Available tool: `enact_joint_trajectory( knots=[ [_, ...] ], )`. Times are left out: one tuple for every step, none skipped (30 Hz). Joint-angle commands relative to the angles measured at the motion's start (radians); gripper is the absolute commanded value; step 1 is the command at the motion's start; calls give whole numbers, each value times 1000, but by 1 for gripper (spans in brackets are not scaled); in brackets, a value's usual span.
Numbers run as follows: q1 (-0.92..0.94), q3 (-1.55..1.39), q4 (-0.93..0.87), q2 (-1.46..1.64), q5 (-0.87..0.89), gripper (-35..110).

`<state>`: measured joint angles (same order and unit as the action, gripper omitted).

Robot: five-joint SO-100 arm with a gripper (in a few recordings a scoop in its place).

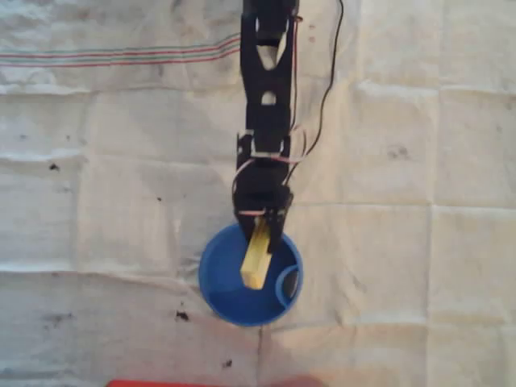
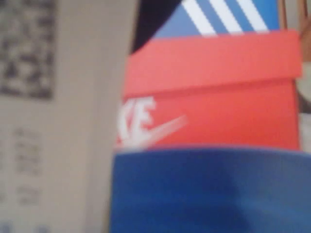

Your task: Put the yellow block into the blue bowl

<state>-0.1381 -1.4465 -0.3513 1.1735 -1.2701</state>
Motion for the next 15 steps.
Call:
enact_joint_trajectory(
  knots=[
    [23, 92, 84, 32, 12, 1],
    [26, 92, 94, 32, 12, 2],
    [26, 92, 97, 35, 12, 4],
    [26, 92, 95, 37, 12, 6],
    [26, 92, 95, 37, 12, 9],
    [28, 92, 94, 37, 12, 13],
    [28, 92, 94, 37, 12, 16],
    [29, 91, 92, 37, 12, 20],
    [29, 89, 92, 38, 12, 23],
    [29, 89, 92, 41, 12, 26],
    [29, 89, 92, 43, 12, 28],
    [29, 89, 92, 43, 12, 28],
    [29, 91, 92, 44, 12, 28],
    [29, 91, 92, 48, 12, 28],
    [29, 91, 92, 55, 12, 27]
  ],
)
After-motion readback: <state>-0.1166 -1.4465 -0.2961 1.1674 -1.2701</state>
